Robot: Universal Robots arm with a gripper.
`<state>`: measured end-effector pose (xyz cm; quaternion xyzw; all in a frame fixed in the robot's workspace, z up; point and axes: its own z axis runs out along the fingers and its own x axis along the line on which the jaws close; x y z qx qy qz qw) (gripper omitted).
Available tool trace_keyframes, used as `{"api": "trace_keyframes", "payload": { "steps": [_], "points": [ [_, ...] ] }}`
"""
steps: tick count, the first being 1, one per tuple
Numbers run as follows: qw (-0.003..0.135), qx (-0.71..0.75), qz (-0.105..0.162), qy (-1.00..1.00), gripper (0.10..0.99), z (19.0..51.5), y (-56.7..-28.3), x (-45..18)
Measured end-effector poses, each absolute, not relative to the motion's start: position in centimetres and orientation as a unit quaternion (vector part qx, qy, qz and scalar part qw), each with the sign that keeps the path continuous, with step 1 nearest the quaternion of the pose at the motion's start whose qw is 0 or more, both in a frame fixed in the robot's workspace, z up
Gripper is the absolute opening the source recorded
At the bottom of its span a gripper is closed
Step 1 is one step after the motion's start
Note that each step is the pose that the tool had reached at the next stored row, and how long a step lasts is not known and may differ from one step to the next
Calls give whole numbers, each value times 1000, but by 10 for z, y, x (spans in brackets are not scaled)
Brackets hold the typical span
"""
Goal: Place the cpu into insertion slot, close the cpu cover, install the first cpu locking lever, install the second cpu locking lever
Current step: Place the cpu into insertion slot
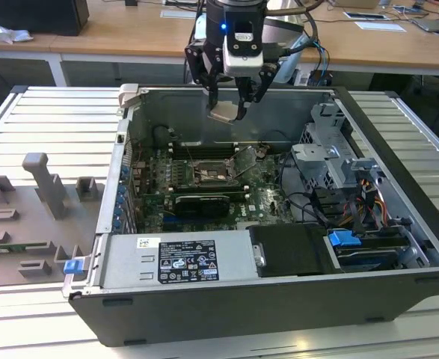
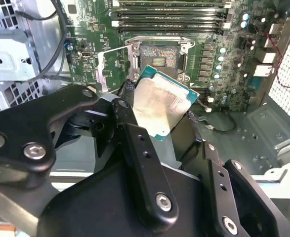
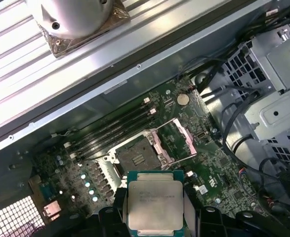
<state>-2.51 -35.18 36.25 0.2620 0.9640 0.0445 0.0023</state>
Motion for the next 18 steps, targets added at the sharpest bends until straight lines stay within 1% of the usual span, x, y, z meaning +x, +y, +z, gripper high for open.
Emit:
{"api": "trace_keyframes", "payload": {
  "steps": [11, 18],
  "points": [
    [5, 315, 44, 948, 541, 362, -352, -25],
    [8, 388, 43, 921, 541, 361, -352, -25]
  ]
}}
